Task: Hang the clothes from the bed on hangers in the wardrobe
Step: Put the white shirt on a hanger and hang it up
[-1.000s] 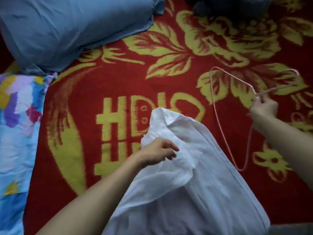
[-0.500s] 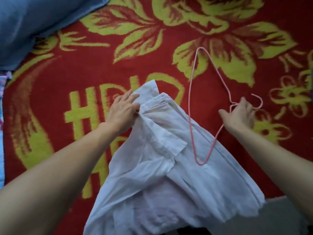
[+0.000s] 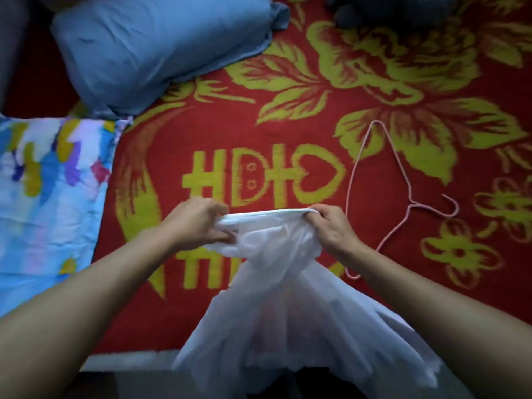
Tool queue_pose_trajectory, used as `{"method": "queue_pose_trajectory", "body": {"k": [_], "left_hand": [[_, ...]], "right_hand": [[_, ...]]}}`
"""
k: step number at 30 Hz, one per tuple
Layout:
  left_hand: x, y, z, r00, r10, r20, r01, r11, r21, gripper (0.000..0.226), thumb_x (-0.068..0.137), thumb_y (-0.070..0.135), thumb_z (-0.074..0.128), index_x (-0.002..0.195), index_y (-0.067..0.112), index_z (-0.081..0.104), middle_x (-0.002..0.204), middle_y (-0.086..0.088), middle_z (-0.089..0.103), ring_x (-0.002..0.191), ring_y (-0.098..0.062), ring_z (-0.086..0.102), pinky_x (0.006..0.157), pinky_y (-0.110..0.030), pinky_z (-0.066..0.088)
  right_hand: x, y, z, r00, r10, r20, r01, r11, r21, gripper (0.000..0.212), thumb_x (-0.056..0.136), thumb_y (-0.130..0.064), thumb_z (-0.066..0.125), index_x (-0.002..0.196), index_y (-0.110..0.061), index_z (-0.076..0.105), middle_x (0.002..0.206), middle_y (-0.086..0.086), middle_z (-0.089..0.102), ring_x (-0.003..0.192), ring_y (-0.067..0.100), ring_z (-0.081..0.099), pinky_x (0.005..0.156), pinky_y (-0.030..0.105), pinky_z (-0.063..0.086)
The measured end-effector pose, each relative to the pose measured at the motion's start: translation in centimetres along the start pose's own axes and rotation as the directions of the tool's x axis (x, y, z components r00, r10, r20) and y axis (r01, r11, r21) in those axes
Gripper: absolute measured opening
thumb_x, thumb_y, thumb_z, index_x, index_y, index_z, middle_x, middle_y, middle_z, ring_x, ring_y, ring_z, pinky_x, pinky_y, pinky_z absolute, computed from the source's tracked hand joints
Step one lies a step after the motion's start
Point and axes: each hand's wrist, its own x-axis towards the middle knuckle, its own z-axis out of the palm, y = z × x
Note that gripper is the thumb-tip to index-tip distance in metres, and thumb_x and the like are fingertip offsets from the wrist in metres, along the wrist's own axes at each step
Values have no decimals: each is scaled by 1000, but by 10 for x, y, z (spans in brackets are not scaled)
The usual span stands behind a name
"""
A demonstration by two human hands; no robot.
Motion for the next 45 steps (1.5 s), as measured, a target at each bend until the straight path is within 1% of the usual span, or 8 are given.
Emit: {"method": "queue_pose_trajectory", "body": {"k": [3, 10, 16, 20, 27, 30, 35, 45], "left_hand": [[-53, -8, 8, 980, -171, -99, 186, 967, 175, 27, 79, 41, 71, 72, 19, 58, 77, -7, 64, 85, -32, 62, 59, -34, 39], [-216, -48, 17, 871, -401, -284, 452, 880, 146, 11, 82, 30, 69, 89, 22, 72, 95, -13, 69, 95, -34, 63, 68, -35, 45], [-373, -61, 16, 884, -452, -121, 459, 887, 40, 34, 72, 20, 78, 49, 24, 53, 57, 3, 56, 72, -24, 59, 55, -28, 34], [-429, -50, -10, 898, -440, -26, 441, 896, 55, 37, 68, 9, 76, 45, 23, 51, 46, 9, 49, 52, -9, 49, 46, -22, 32], [-441, -14, -74, 869, -389, -305, 253, 881, -401, 22, 78, -2, 69, 61, 12, 66, 50, 2, 57, 52, -16, 49, 45, -20, 38], [-410, -6, -77, 834, -405, -375, 166, 832, -529, 19, 85, 0, 63, 70, 11, 63, 60, -7, 53, 56, -19, 45, 54, -25, 36], [-320, -12, -58, 772, -429, -470, 233, 878, -419, 16, 88, 11, 61, 73, 15, 60, 66, -6, 55, 67, -25, 51, 57, -30, 38], [-82, -49, -19, 633, -618, -466, 546, 783, -298, 25, 88, 36, 60, 93, 13, 69, 97, -21, 67, 97, -42, 60, 73, -41, 46]], "right_hand": [[-35, -38, 4, 999, -47, 23, 47, 999, 4, 40, 91, -9, 47, 53, -19, 45, 49, -13, 41, 52, 7, 35, 51, 28, 27], [-176, -79, 43, 956, -91, 278, 56, 989, 134, 22, 92, -15, 50, 83, -1, 65, 70, 11, 48, 63, 20, 43, 55, 31, 34], [-308, -100, 65, 819, -35, 573, -14, 997, 81, 34, 90, -25, 66, 96, 9, 69, 82, 18, 66, 70, 26, 61, 59, 28, 49], [-367, -124, 39, 734, 23, 679, -52, 998, 23, 19, 86, -17, 69, 89, 3, 70, 75, 13, 70, 60, 20, 66, 52, 26, 52], [-384, -182, -34, 903, -83, 421, 77, 997, 30, 22, 86, -18, 69, 95, 1, 72, 88, 15, 73, 72, 22, 70, 67, 33, 58], [-358, -186, -51, 953, -107, 283, 105, 994, 22, 12, 85, -18, 71, 81, -7, 73, 77, 11, 71, 62, 20, 68, 59, 30, 57], [-263, -157, -50, 989, -148, 23, 149, 988, -51, 18, 89, -17, 66, 72, -9, 68, 60, 3, 57, 50, 14, 52, 50, 25, 43], [11, -66, -28, 996, 11, -94, -14, 999, -31, 23, 89, -10, 53, 73, -17, 68, 70, 7, 59, 64, 20, 54, 56, 28, 41]]}}
